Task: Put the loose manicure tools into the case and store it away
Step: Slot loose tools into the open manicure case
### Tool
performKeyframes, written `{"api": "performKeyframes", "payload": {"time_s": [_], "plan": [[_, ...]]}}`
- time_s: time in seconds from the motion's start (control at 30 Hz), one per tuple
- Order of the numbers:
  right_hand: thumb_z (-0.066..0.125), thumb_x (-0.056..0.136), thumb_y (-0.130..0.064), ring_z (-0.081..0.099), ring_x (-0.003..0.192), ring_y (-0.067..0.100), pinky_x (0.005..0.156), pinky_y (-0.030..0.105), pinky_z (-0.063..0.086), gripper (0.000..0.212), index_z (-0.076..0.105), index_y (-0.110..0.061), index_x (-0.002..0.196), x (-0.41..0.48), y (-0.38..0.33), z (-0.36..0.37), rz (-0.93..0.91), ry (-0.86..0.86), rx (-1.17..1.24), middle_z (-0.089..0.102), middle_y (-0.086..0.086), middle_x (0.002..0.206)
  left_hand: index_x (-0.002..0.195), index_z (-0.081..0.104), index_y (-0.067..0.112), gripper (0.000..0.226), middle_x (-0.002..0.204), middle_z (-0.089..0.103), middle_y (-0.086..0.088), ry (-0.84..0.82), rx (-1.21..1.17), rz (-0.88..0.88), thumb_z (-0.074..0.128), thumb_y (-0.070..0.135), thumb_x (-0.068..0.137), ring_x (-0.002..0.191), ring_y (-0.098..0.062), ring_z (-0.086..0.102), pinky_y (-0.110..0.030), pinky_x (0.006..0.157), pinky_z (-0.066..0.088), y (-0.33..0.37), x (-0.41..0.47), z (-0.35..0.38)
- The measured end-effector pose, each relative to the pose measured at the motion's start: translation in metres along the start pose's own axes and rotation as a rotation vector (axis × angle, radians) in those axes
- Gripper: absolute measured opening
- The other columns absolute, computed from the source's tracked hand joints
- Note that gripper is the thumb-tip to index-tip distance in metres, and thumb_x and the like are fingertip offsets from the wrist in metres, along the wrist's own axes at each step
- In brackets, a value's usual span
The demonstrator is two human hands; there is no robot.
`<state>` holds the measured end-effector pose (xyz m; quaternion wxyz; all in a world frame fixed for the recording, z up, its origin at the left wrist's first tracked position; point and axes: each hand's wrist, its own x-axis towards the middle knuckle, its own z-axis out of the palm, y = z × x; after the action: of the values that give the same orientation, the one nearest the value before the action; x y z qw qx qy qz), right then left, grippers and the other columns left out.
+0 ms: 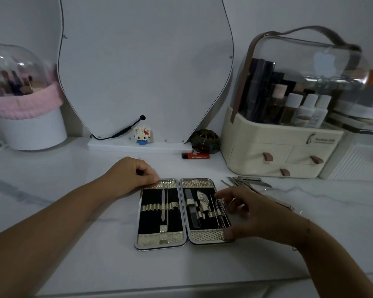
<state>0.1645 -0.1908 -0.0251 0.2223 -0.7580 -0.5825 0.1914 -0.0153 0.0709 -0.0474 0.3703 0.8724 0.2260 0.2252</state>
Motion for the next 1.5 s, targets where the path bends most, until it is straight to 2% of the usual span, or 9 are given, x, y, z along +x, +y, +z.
{"api": "performKeyframes", "payload": {"time_s": [0.13, 0.3, 0.4, 0.6, 0.7, 0.83, 0.97, 1.23, 1.5], "plan": [[0.078, 0.063, -0.043, 0.042, 0.096, -0.015, 0.074, 0.000, 0.039, 0.069, 0.039, -0.048, 0.120, 0.001, -0.001, 0.002, -0.012, 0.015, 0.004, 0.045, -0.022, 0.109, 0.066, 0.072, 0.032, 0.016, 0.073, 0.070, 0.024, -0.003, 0.006, 0.002, 0.076, 0.020, 0.076, 0.069, 0.007, 0.062, -0.007, 0.065, 0.041, 0.000, 0.000, 0.000], [0.076, 0.065, -0.044, 0.047, 0.096, -0.004, 0.071, 0.002, 0.041, 0.065, 0.037, -0.051, 0.116, 0.004, -0.001, 0.003, 0.005, 0.013, -0.001, 0.046, -0.021, 0.110, 0.066, 0.072, 0.031, 0.016, 0.071, 0.070, 0.024, -0.001, -0.005, 0.007, 0.077, 0.018, 0.076, 0.067, 0.008, 0.062, -0.002, 0.064, 0.042, -0.001, 0.000, 0.001], [0.075, 0.066, -0.043, 0.046, 0.095, -0.009, 0.073, 0.001, 0.041, 0.060, 0.037, -0.055, 0.111, 0.005, 0.002, 0.005, -0.009, 0.039, 0.026, 0.048, -0.020, 0.109, 0.068, 0.072, 0.028, 0.014, 0.072, 0.070, 0.024, -0.003, -0.006, 0.008, 0.076, 0.018, 0.076, 0.069, 0.008, 0.062, -0.001, 0.063, 0.041, -0.001, 0.001, 0.001], [0.079, 0.062, -0.043, 0.048, 0.096, -0.007, 0.078, 0.008, 0.042, 0.077, 0.037, -0.047, 0.127, 0.001, 0.006, 0.002, -0.007, -0.030, 0.088, 0.048, -0.019, 0.113, 0.066, 0.071, 0.028, 0.015, 0.068, 0.069, 0.025, 0.007, 0.000, 0.029, 0.076, 0.018, 0.076, 0.066, 0.009, 0.062, -0.001, 0.062, 0.041, -0.002, 0.001, 0.001], [0.079, 0.064, -0.040, 0.047, 0.091, -0.011, 0.074, 0.006, 0.042, 0.076, 0.037, -0.045, 0.127, 0.005, 0.006, 0.002, -0.007, -0.019, 0.079, 0.048, -0.019, 0.110, 0.067, 0.072, 0.027, 0.014, 0.069, 0.070, 0.024, 0.007, -0.008, 0.030, 0.076, 0.017, 0.076, 0.065, 0.008, 0.062, -0.002, 0.062, 0.041, -0.002, 0.001, 0.001], [0.077, 0.067, -0.039, 0.050, 0.089, -0.005, 0.072, 0.010, 0.044, 0.071, 0.038, -0.046, 0.126, 0.009, 0.005, 0.004, 0.012, -0.001, 0.075, 0.049, -0.018, 0.107, 0.068, 0.073, 0.028, 0.012, 0.070, 0.070, 0.024, 0.006, -0.003, 0.028, 0.076, 0.019, 0.076, 0.066, 0.008, 0.062, -0.002, 0.063, 0.041, -0.003, 0.001, 0.001], [0.077, 0.067, -0.038, 0.052, 0.093, 0.004, 0.075, 0.014, 0.046, 0.072, 0.037, -0.045, 0.127, 0.010, 0.005, 0.002, 0.027, -0.020, 0.102, 0.049, -0.014, 0.109, 0.068, 0.073, 0.027, 0.012, 0.072, 0.071, 0.022, 0.001, -0.011, 0.018, 0.076, 0.019, 0.076, 0.067, 0.007, 0.062, -0.001, 0.063, 0.041, -0.003, 0.001, 0.001], [0.079, 0.067, -0.030, 0.050, 0.095, 0.002, 0.075, 0.012, 0.044, 0.079, 0.033, -0.045, 0.129, 0.009, 0.003, -0.002, 0.062, -0.083, 0.118, 0.047, -0.016, 0.111, 0.070, 0.072, 0.026, 0.010, 0.069, 0.069, 0.026, -0.008, -0.007, -0.001, 0.075, 0.020, 0.077, 0.067, 0.009, 0.061, -0.003, 0.061, 0.041, 0.001, 0.000, 0.001], [0.078, 0.068, -0.030, 0.052, 0.092, 0.007, 0.084, 0.019, 0.048, 0.078, 0.033, -0.041, 0.132, 0.012, 0.001, -0.001, 0.055, -0.063, 0.100, 0.049, -0.011, 0.109, 0.068, 0.072, 0.029, 0.012, 0.068, 0.068, 0.027, -0.004, 0.007, -0.001, 0.075, 0.021, 0.077, 0.066, 0.010, 0.061, -0.003, 0.060, 0.040, 0.002, -0.002, 0.001]]}}
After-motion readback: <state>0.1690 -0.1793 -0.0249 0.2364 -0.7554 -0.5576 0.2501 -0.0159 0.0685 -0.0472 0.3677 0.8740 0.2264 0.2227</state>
